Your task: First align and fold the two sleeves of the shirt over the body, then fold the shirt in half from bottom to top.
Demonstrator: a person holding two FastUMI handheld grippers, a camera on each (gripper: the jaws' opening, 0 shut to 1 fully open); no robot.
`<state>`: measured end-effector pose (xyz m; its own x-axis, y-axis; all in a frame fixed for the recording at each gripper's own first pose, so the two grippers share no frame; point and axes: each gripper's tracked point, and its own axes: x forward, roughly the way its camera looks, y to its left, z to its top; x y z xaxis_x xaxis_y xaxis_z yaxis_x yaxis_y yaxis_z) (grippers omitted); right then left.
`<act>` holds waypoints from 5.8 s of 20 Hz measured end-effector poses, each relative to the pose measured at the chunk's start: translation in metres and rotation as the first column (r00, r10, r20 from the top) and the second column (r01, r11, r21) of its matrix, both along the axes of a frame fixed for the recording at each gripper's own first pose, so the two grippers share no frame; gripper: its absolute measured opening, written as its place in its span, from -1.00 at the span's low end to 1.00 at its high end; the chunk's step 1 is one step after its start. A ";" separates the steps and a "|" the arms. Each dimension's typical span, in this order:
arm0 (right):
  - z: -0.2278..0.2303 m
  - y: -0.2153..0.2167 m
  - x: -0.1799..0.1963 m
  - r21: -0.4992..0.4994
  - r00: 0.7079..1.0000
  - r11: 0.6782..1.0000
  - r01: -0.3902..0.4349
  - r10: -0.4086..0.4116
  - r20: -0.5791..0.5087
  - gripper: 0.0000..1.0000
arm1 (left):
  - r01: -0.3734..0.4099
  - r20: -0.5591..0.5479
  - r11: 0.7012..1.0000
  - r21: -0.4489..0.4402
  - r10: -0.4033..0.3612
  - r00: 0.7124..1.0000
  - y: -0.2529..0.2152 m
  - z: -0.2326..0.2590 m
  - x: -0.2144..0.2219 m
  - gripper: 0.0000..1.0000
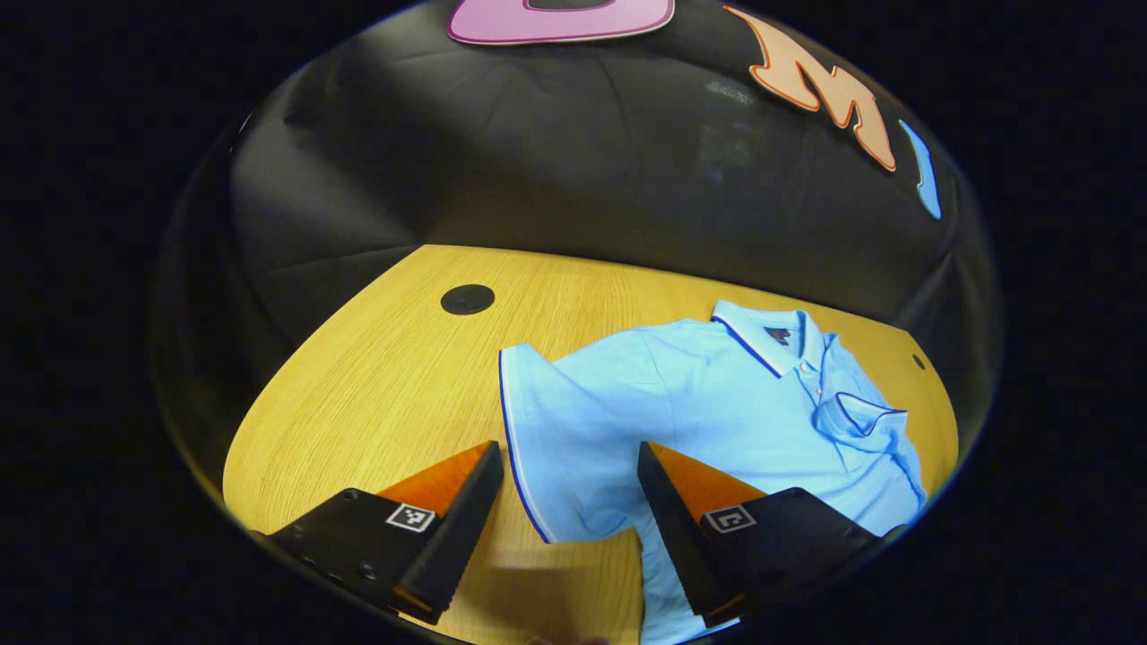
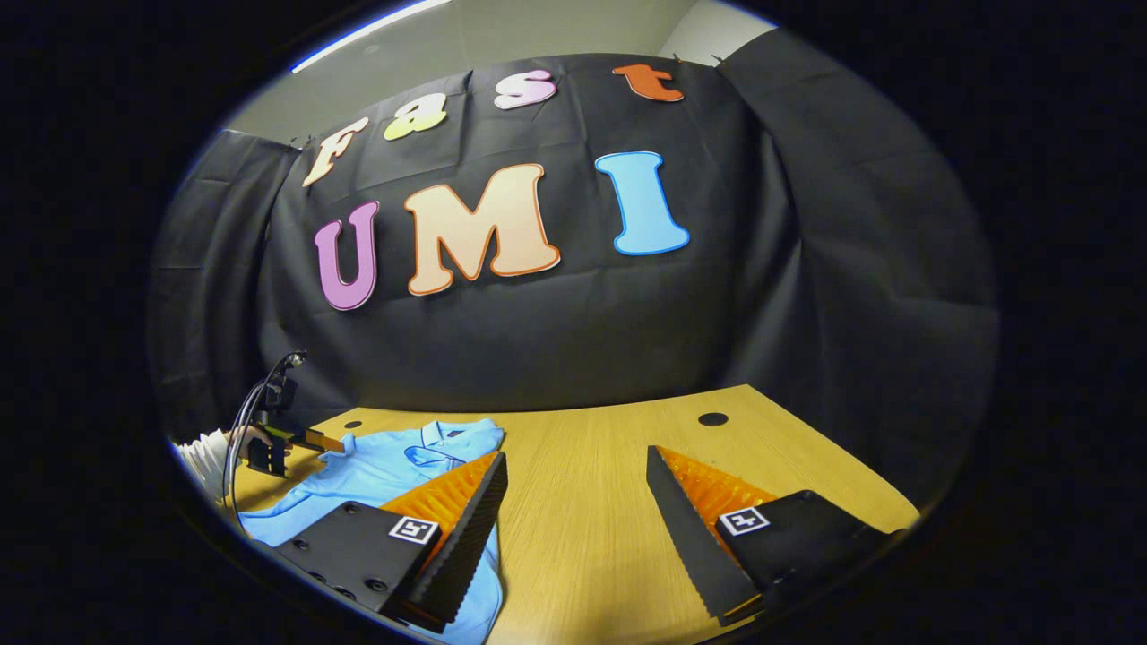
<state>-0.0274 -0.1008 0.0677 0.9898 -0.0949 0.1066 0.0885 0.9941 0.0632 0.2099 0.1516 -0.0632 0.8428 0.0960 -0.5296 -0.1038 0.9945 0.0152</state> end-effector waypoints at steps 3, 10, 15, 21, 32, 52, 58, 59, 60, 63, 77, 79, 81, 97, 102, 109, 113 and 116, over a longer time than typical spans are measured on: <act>-0.004 -0.014 -0.008 0.020 0.999 0.999 0.033 -0.033 0.000 0.94 | -0.013 -0.037 0.999 0.045 0.015 0.999 0.005 -0.006 -0.003 0.75; -0.021 -0.036 -0.016 0.048 0.997 0.997 0.068 -0.067 -0.027 0.94 | 0.074 -0.037 0.997 0.035 -0.073 0.997 -0.015 -0.008 0.003 -0.58; -0.031 -0.030 -0.013 0.048 0.998 0.997 0.055 -0.052 -0.045 0.94 | 0.064 -0.056 0.994 0.093 -0.059 0.997 -0.019 0.001 0.006 -1.00; -0.046 -0.016 -0.009 0.032 0.997 0.999 0.036 -0.033 -0.073 0.94 | 0.178 0.072 0.973 0.149 -0.190 0.979 -0.092 0.079 0.020 -1.00; -0.066 0.038 -0.015 0.021 0.995 0.999 -0.045 0.047 -0.088 0.95 | 0.550 0.115 0.807 0.213 -0.580 0.806 -0.355 0.095 0.019 -1.00; -0.094 0.079 -0.031 -0.022 0.987 0.994 -0.105 0.102 -0.127 0.95 | 0.471 0.202 0.847 0.245 -0.520 0.830 -0.335 0.087 -0.064 0.92; -0.099 0.076 -0.063 -0.034 0.986 0.994 -0.108 0.103 -0.128 0.95 | 0.360 0.225 0.901 0.243 -0.413 0.882 -0.245 0.085 -0.171 0.92; -0.100 0.076 -0.069 -0.039 0.986 0.993 -0.109 0.103 -0.127 0.95 | 0.344 0.226 0.906 0.247 -0.399 0.889 -0.233 0.083 -0.190 0.92; -0.101 0.079 -0.074 -0.042 0.986 0.993 -0.113 0.107 -0.129 0.95 | 0.324 0.225 0.912 0.252 -0.381 0.897 -0.222 0.078 -0.208 0.92; -0.116 0.090 -0.089 -0.052 0.978 0.988 -0.145 0.135 -0.156 0.95 | 0.293 0.208 0.927 0.235 -0.342 0.916 -0.194 0.050 -0.247 0.91; -0.187 0.124 -0.150 -0.083 0.906 0.970 -0.228 0.181 -0.382 0.96 | 0.324 0.049 0.932 0.166 -0.336 0.941 -0.176 -0.036 -0.338 0.92; -0.195 0.133 -0.151 -0.083 0.892 0.966 -0.246 0.192 -0.408 0.96 | 0.310 0.055 0.936 0.168 -0.323 0.945 -0.169 -0.035 -0.341 0.92; -0.205 0.136 -0.151 -0.103 0.884 0.963 -0.248 0.181 -0.431 0.96 | 0.298 0.058 0.939 0.170 -0.312 0.948 -0.160 -0.035 -0.338 0.92; -0.211 0.144 -0.152 -0.097 0.863 0.957 -0.273 0.199 -0.465 0.77 | 0.375 -0.033 0.922 0.098 -0.373 0.927 -0.156 -0.047 -0.299 0.95; -0.214 0.155 -0.153 -0.075 0.850 0.947 -0.312 0.243 -0.467 0.22 | 0.474 -0.040 0.876 0.084 -0.473 0.880 -0.180 -0.051 -0.305 0.01; -0.213 0.161 -0.153 -0.011 0.831 0.947 -0.322 0.278 -0.481 -0.88 | 0.477 -0.052 0.873 0.102 -0.474 0.879 -0.189 -0.051 -0.309 -1.00; -0.209 0.159 -0.149 -0.043 0.835 0.945 -0.324 0.264 -0.484 -0.89 | 0.454 -0.007 0.890 0.043 -0.454 0.891 -0.189 -0.040 -0.311 -1.00; -0.196 0.159 -0.145 -0.059 0.840 0.945 -0.322 0.256 -0.477 -0.89 | 0.452 0.041 0.891 0.033 -0.453 0.891 -0.193 -0.021 -0.311 -1.00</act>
